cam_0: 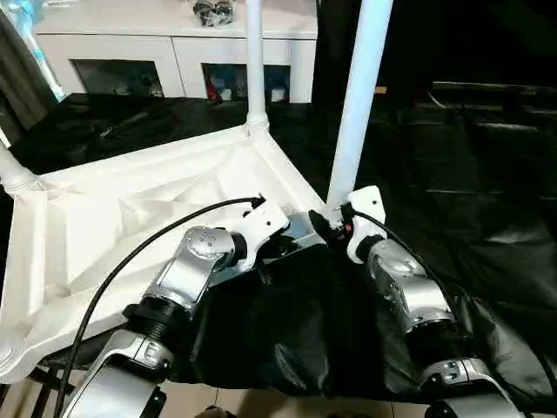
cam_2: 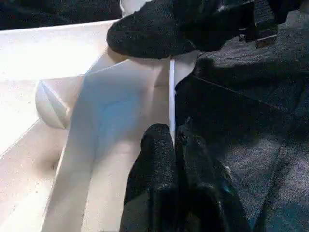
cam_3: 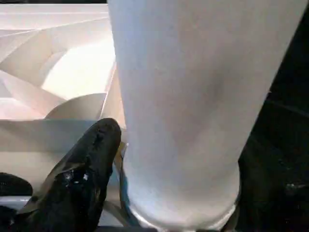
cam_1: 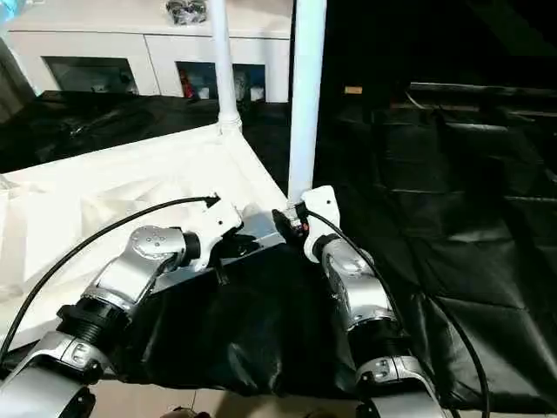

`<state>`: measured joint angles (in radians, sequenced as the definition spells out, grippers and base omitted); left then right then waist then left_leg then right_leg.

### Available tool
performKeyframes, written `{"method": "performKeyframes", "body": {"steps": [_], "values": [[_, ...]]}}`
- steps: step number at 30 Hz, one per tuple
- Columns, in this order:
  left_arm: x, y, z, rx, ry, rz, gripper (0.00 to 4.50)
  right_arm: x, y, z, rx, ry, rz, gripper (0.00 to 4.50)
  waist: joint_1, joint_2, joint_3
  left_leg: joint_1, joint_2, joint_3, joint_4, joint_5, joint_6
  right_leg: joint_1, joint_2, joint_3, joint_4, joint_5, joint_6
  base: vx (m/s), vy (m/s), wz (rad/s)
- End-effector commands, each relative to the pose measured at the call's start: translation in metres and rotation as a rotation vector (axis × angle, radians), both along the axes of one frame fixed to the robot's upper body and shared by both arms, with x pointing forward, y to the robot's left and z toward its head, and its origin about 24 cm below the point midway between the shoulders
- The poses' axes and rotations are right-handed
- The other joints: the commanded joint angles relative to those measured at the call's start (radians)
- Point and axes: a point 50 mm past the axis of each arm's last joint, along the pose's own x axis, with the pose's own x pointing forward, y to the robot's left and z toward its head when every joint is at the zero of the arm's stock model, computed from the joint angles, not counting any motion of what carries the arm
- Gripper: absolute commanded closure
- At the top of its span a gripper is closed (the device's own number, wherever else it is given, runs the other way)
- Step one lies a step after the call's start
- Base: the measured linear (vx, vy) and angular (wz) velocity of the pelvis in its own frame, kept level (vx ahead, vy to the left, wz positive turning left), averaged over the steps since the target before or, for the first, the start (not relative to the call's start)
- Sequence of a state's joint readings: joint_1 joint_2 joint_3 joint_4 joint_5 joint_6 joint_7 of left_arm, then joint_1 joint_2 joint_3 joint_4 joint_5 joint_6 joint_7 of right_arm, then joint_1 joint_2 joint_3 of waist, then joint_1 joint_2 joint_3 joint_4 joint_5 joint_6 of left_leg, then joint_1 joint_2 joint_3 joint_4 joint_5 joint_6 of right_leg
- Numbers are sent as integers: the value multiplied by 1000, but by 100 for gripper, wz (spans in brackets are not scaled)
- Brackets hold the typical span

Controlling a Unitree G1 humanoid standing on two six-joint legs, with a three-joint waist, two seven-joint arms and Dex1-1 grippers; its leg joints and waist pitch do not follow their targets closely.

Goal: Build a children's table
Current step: Rotate leg to tighten

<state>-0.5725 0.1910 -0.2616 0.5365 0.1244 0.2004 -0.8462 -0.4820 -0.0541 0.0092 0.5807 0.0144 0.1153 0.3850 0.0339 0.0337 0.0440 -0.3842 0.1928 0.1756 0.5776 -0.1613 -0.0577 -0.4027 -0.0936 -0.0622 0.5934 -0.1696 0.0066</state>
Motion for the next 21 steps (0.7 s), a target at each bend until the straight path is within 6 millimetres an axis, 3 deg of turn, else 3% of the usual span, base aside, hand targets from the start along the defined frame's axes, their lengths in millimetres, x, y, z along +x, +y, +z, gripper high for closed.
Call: {"method": "performKeyframes", "body": {"steps": [1,6,11,14,21], "values": [[-2,-21,14,-65,-69,-94,450,-9,33,0,18,2,177,87,0,1,-60,17,27,-9,-74,-355,4,38,-42,34,-81,-299,-195,0,0,0],[-9,-7,14,-40,-45,-211,450,-10,12,4,-35,-22,298,87,2,0,-64,14,28,-7,-69,-305,25,45,-42,34,-73,-224,-217,0,0,0],[-8,12,17,-10,-34,-277,450,-27,1,5,-77,-16,581,87,11,1,-66,15,31,-3,-64,-266,55,49,-40,33,-62,-133,-252,0,0,0],[-9,21,18,2,-19,-303,450,-38,-3,5,-57,36,716,87,19,1,-65,16,35,-3,-66,-266,63,50,-40,32,-60,-142,-260,0,0,0],[-9,37,19,9,16,-335,450,-47,-9,6,-75,95,884,110,31,0,-62,19,36,-3,-69,-309,36,44,-44,34,-65,-222,-253,0,0,0]]}}
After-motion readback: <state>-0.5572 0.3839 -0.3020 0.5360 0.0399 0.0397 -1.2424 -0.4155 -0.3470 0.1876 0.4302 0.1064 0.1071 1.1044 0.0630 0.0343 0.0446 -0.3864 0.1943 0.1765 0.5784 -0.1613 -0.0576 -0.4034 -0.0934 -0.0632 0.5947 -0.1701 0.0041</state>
